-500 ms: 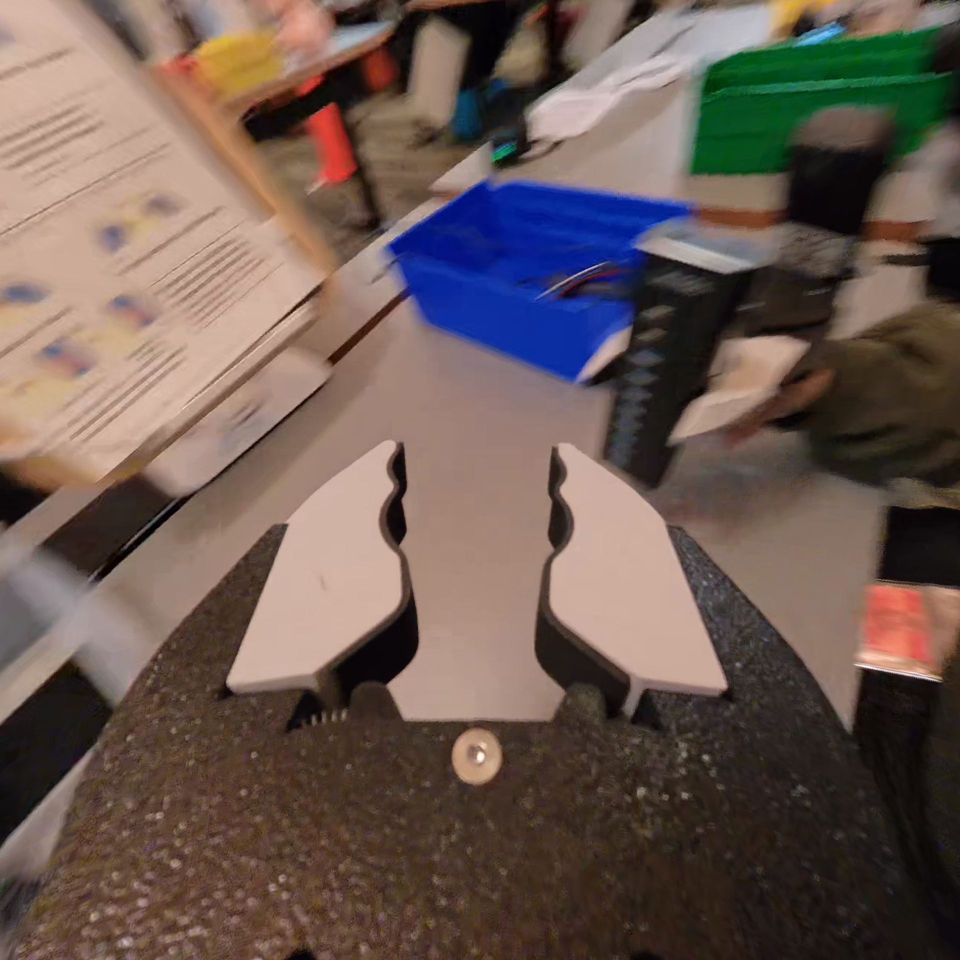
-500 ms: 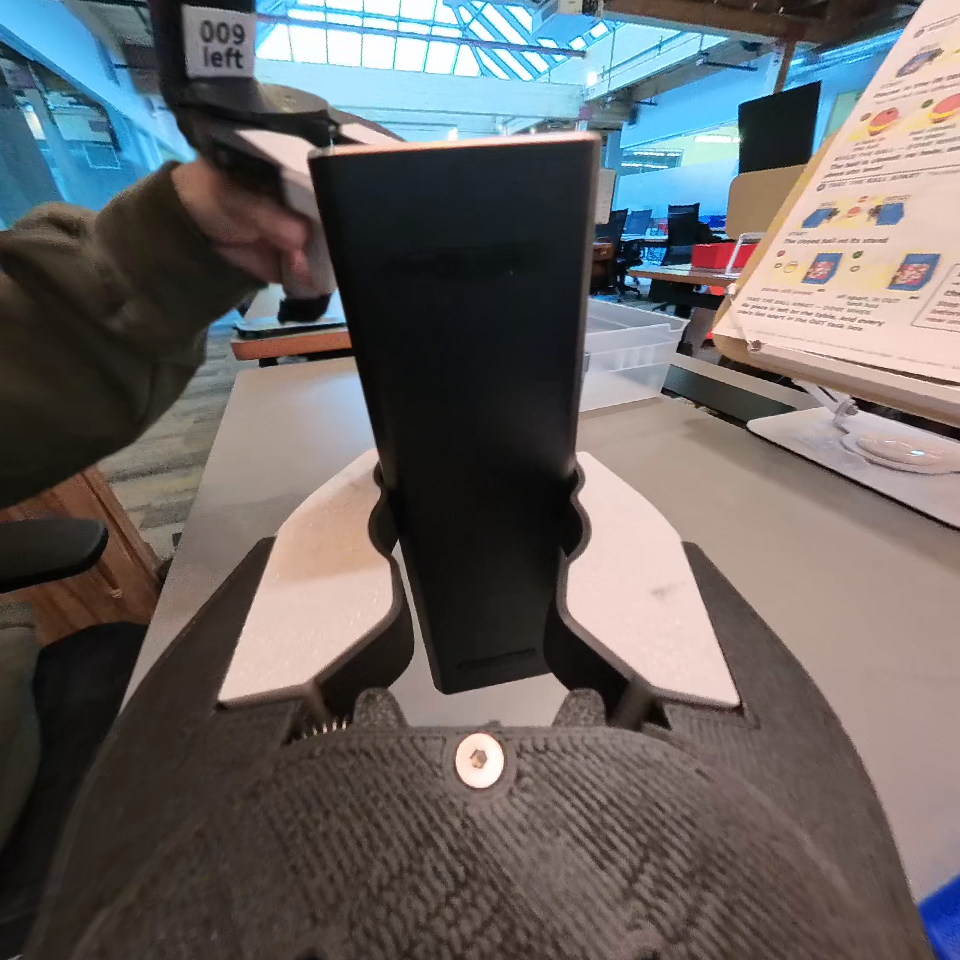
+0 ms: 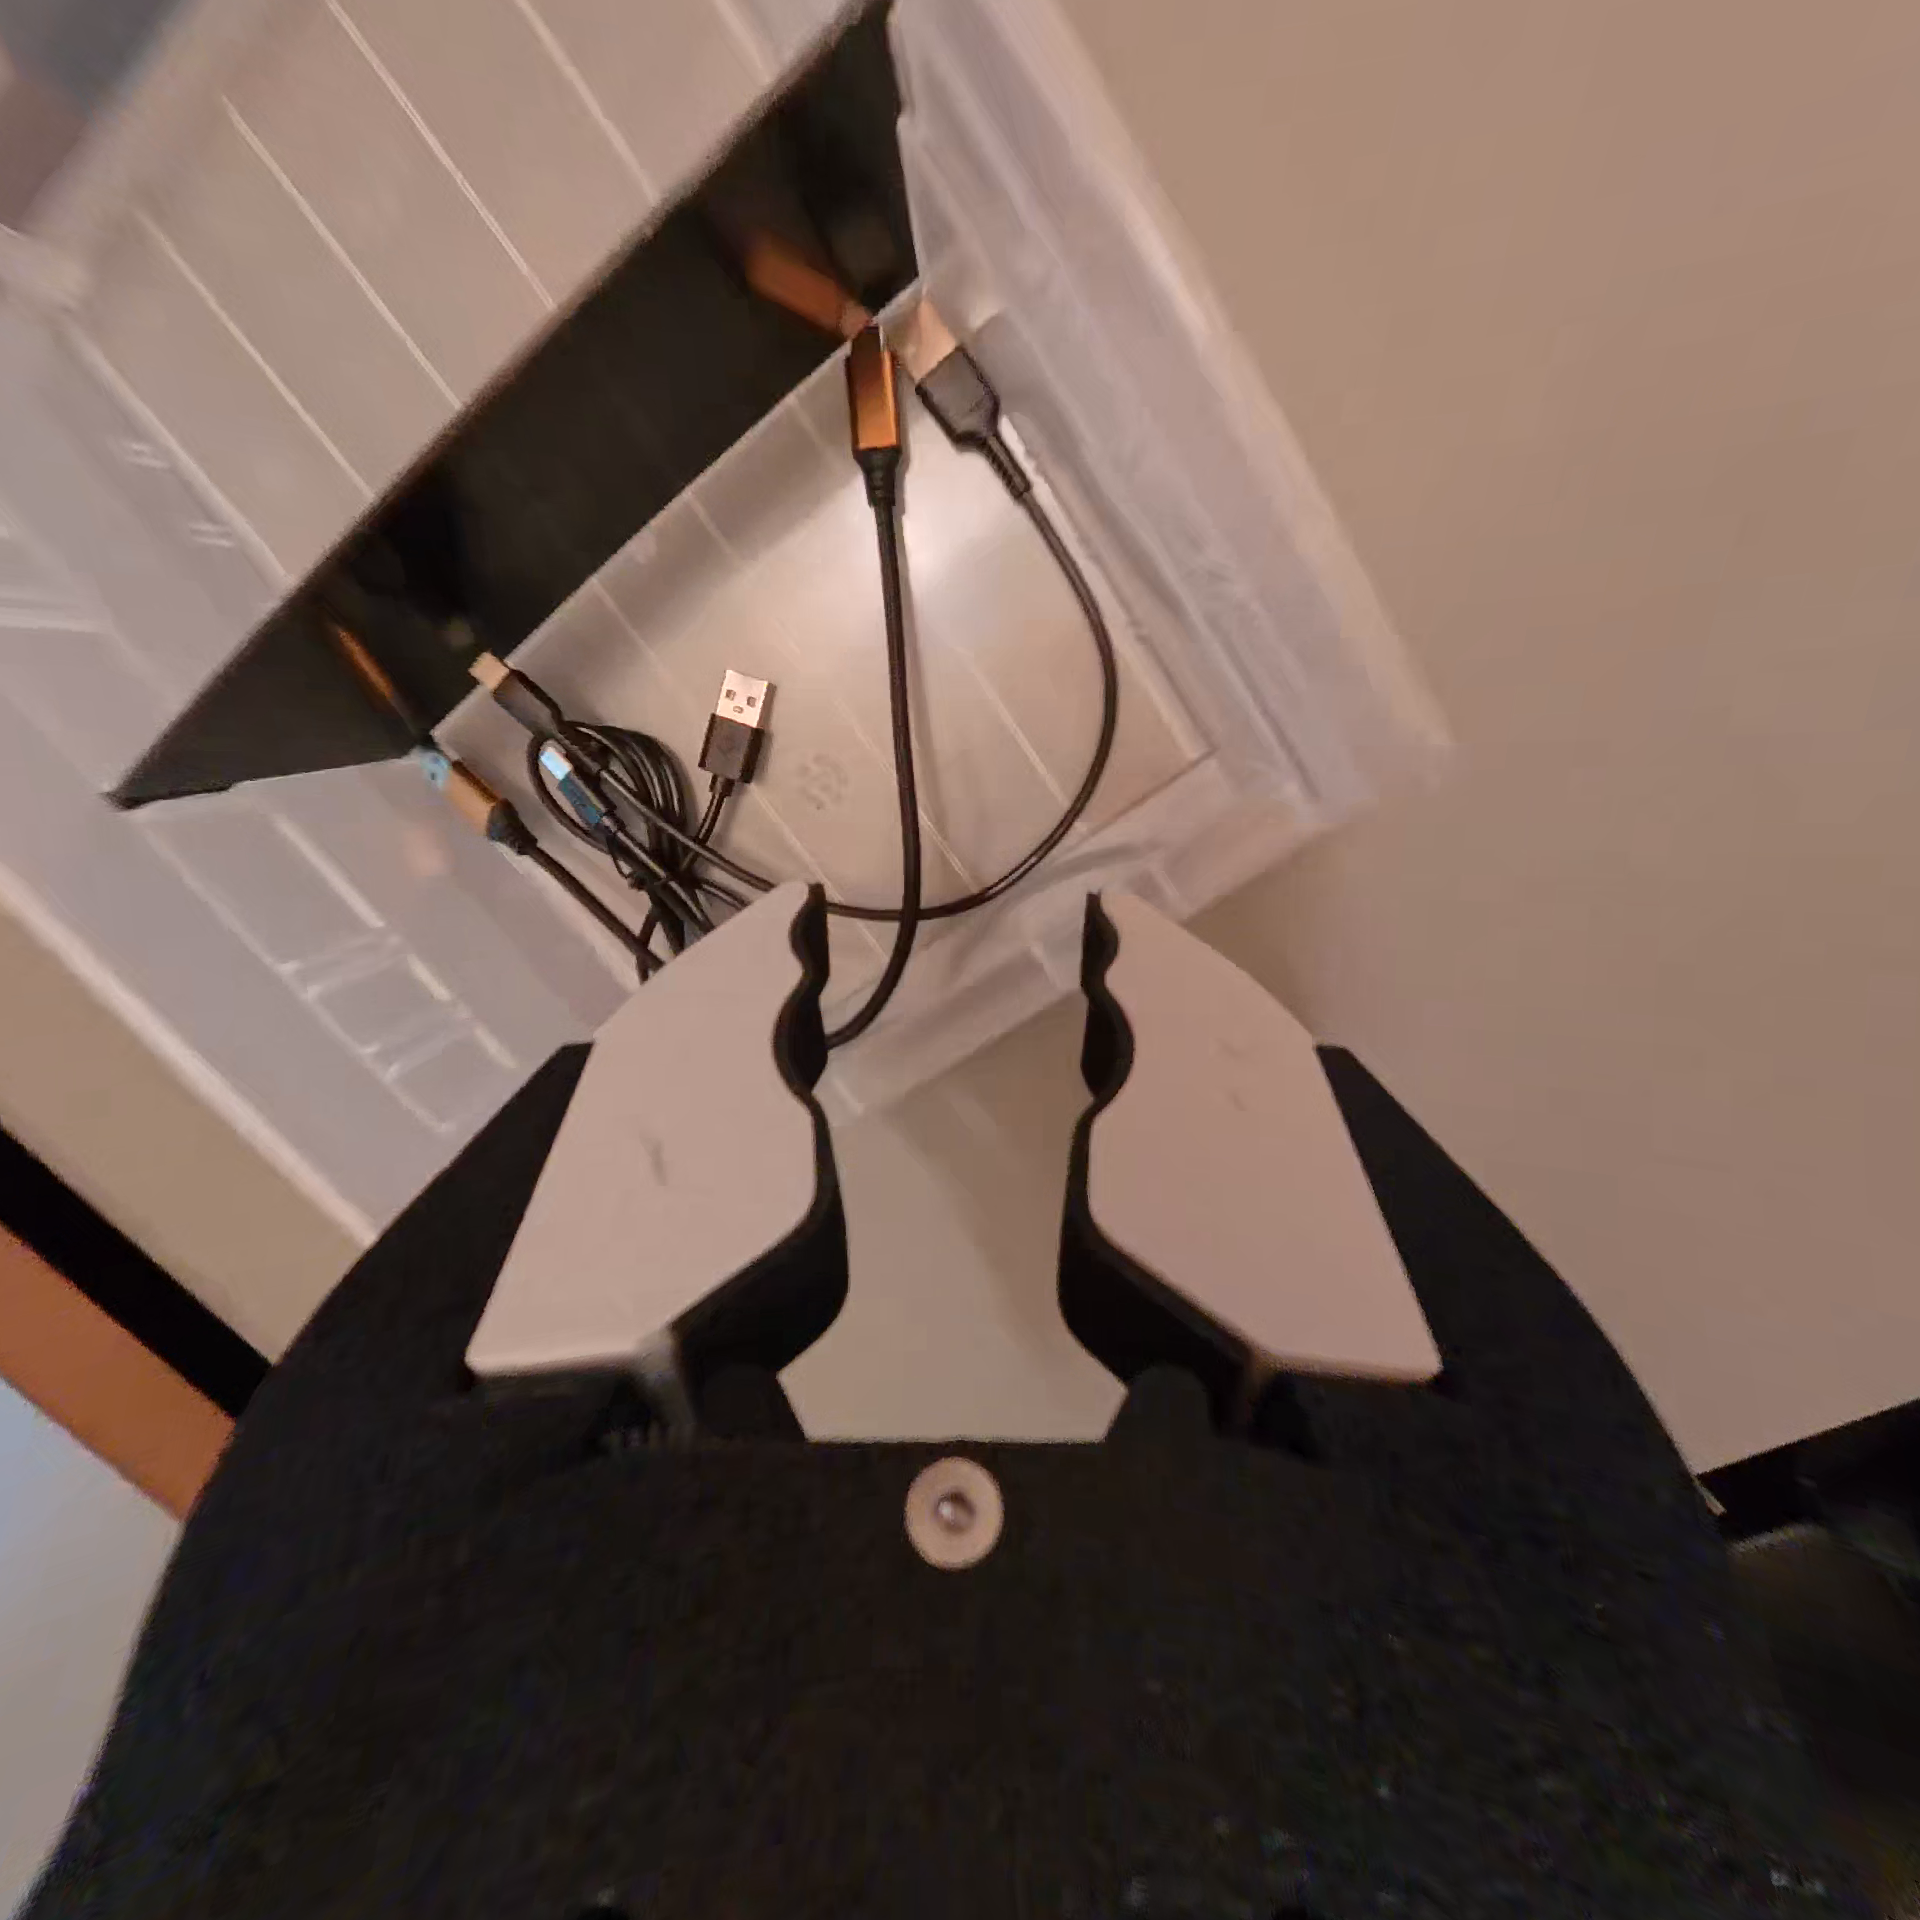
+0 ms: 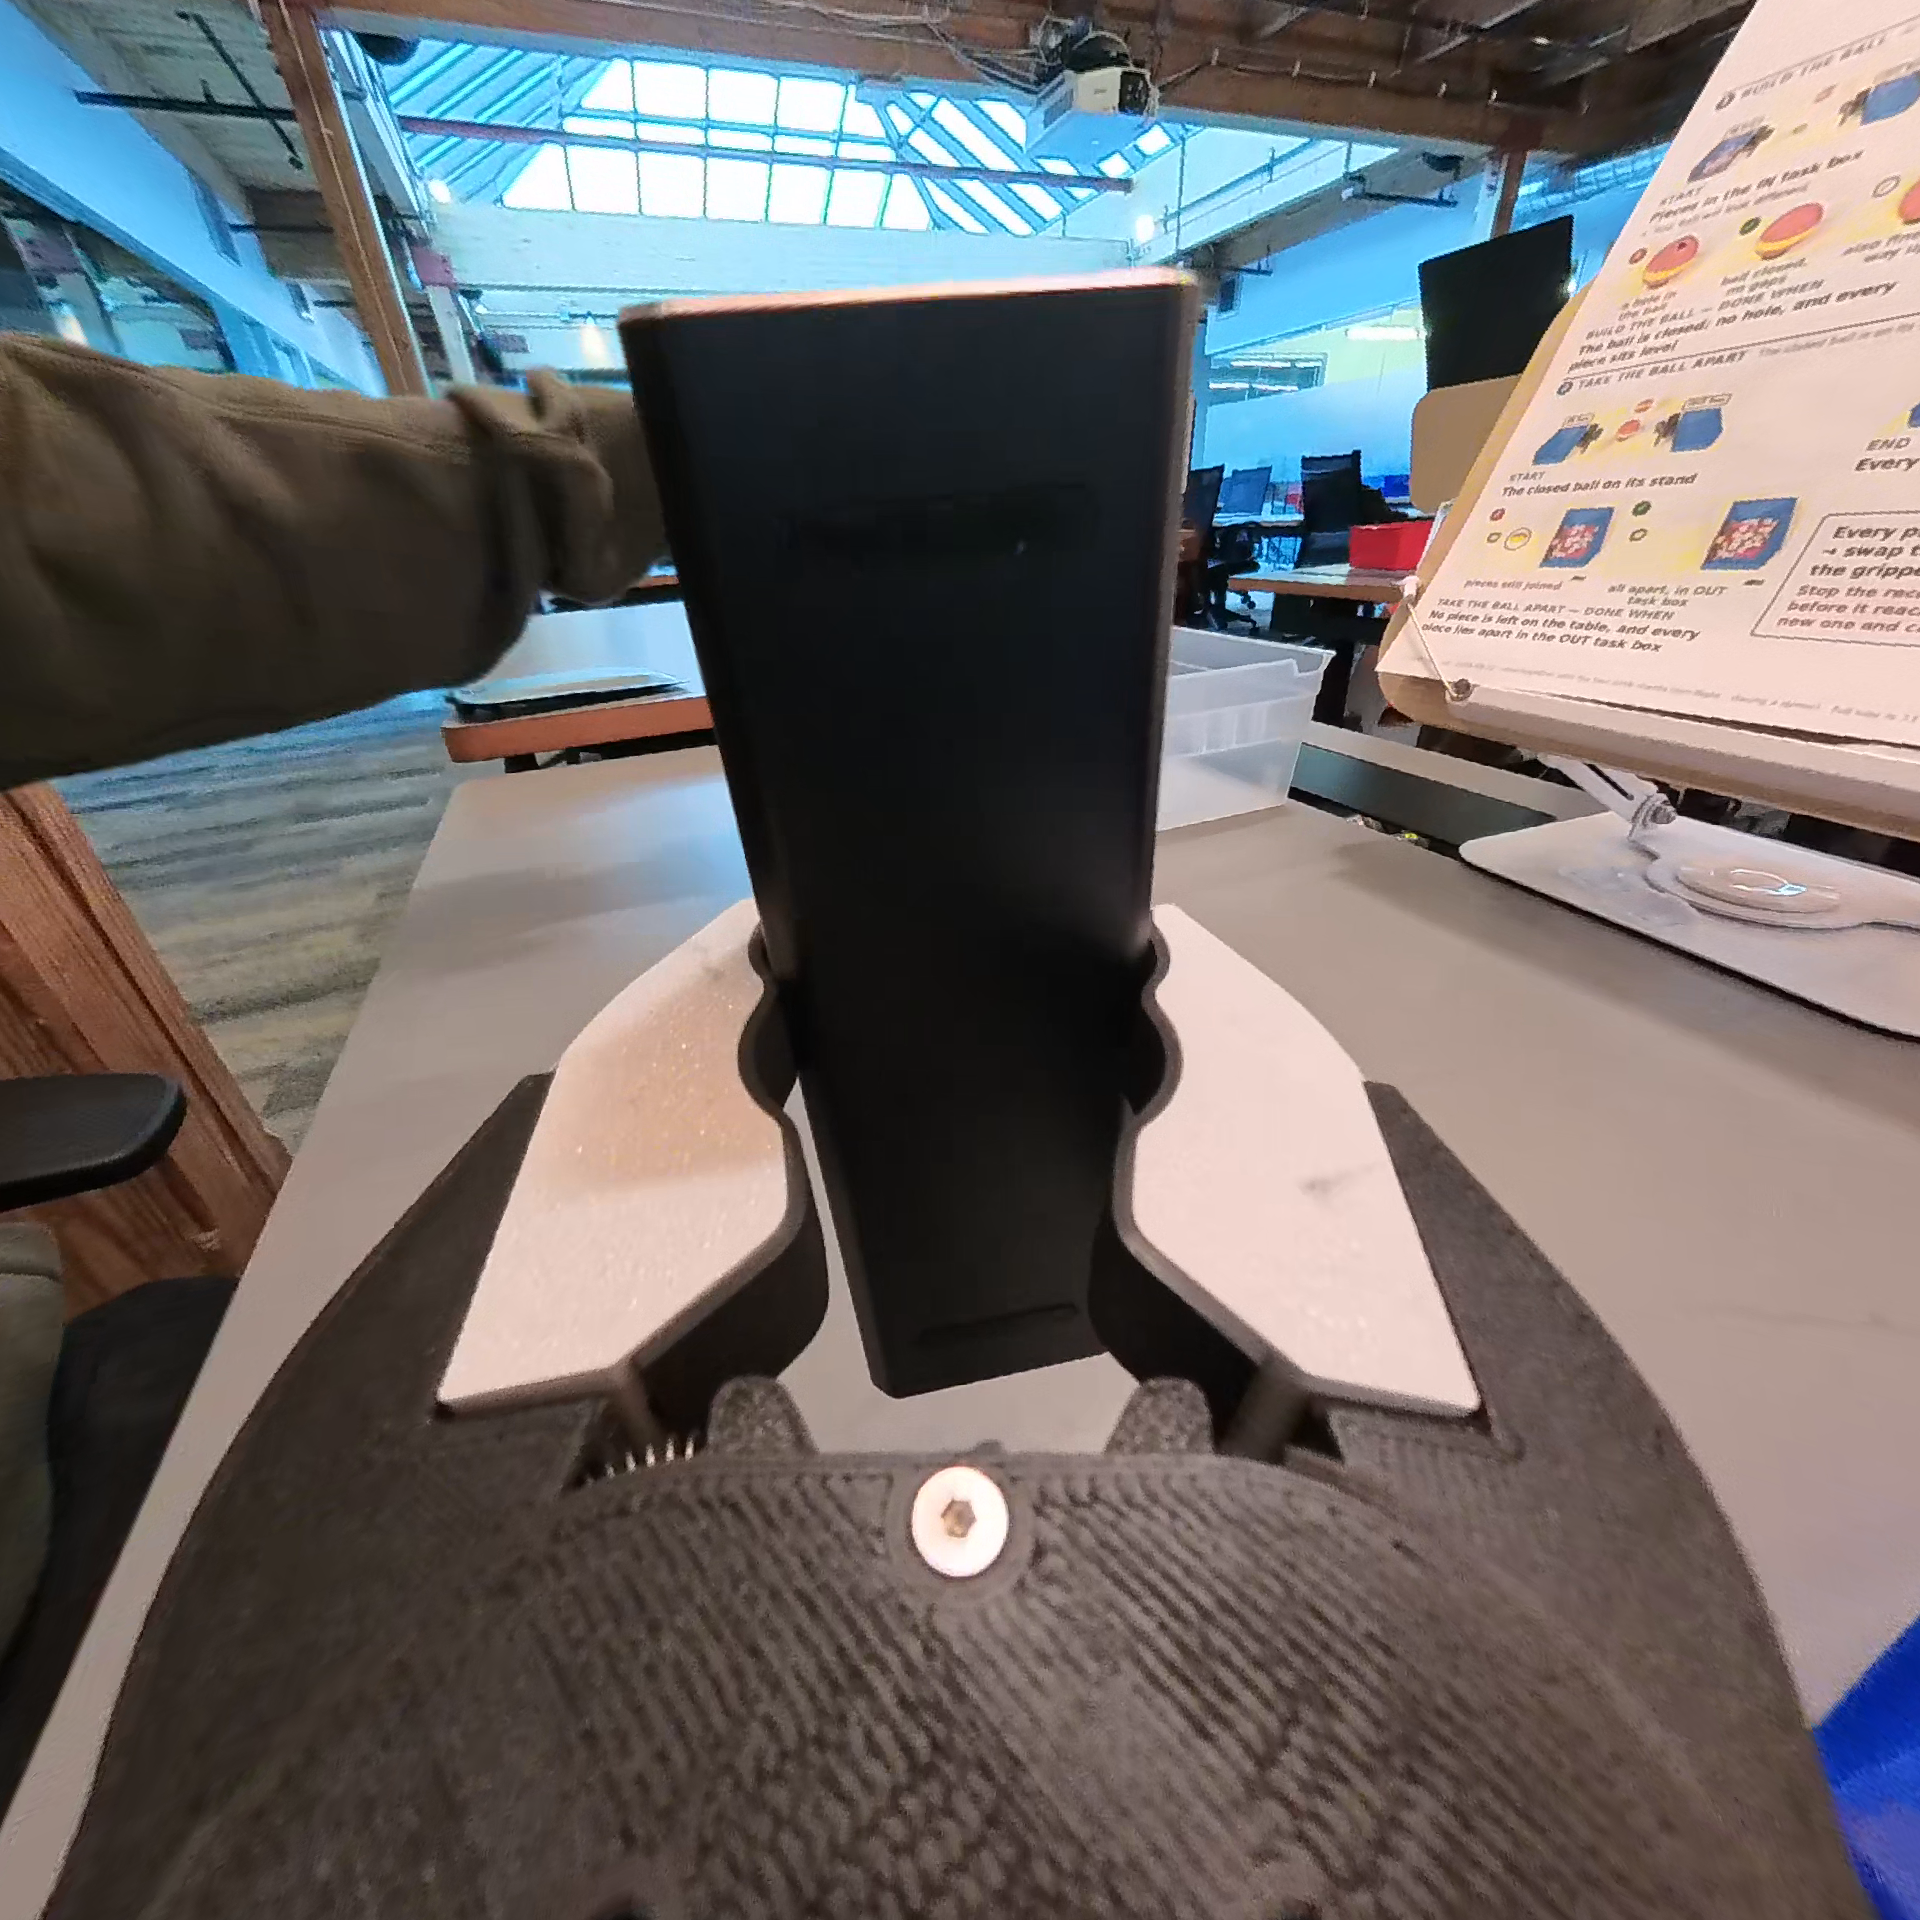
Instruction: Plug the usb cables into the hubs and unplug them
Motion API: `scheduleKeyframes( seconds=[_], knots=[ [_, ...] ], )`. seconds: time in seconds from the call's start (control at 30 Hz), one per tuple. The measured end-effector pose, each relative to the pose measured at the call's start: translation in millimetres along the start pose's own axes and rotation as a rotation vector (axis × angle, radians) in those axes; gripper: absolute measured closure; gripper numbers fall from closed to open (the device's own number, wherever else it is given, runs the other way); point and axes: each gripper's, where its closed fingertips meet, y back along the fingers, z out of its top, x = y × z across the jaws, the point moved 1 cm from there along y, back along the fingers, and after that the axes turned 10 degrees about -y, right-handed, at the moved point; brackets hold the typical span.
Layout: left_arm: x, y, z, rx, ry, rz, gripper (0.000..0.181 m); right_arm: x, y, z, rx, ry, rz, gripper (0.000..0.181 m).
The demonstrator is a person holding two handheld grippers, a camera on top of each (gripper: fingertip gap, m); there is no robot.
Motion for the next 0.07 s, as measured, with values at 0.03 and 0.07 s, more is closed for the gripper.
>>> scheduleKeyframes(
  seconds=[0.03, 0.07],
  knots=[
    [3.4, -10.6, -0.1, 0.025, 0.013, -0.021, 0.137, -0.6, -0.5, -0.5, -0.002, -0.006, 0.000, 0.118],
    [6.1, -20.4, 0.2, 0.047, 0.022, -0.043, 0.138, -0.5, -0.7, -1.1, -0.004, -0.007, 0.004, 0.118]
  ],
)
